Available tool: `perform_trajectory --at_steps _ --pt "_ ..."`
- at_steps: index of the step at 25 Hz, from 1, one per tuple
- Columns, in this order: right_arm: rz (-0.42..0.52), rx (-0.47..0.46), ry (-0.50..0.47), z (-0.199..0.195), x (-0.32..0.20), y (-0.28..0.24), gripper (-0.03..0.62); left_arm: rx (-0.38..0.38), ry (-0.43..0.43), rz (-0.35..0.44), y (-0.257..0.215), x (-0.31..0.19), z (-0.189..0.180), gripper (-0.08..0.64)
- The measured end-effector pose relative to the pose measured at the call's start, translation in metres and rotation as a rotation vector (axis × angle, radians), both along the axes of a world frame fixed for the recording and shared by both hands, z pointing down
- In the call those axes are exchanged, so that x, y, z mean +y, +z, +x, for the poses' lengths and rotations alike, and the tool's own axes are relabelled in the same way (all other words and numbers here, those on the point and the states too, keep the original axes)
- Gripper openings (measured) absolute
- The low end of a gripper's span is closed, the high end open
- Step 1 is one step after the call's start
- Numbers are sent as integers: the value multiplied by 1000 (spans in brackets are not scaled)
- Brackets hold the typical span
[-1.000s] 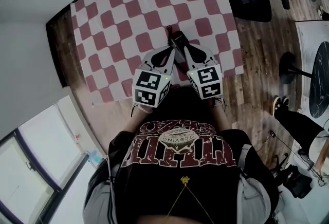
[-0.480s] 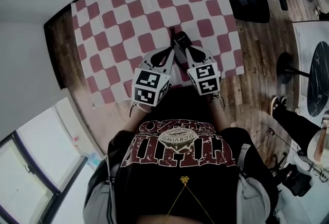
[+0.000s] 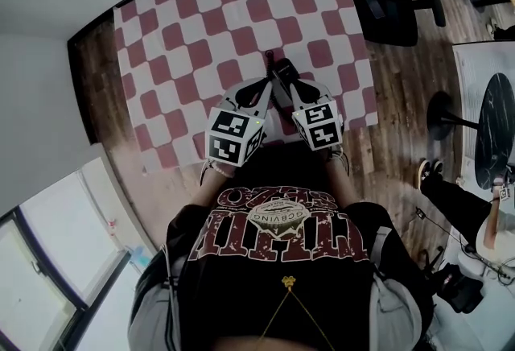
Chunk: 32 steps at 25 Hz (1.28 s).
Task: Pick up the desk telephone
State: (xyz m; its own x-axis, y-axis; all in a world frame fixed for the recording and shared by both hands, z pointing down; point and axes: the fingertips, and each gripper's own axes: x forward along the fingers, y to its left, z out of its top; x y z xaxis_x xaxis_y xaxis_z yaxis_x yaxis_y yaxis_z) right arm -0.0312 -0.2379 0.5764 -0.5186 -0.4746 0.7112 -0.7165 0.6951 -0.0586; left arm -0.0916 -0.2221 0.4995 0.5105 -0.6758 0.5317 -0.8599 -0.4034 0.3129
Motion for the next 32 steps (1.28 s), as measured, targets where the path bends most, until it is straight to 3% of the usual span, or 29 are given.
perform_trajectory --at_steps 4,18,32 --pt "-11 3 -25 -2 1 2 51 -4 2 5 0 -2 -2 8" --pt "-109 133 -101 1 7 33 284 7 4 -19 7 -2 -4 8" --pt "-230 159 -121 -3 3 66 302 12 -35 -40 13 -4 -16 8"
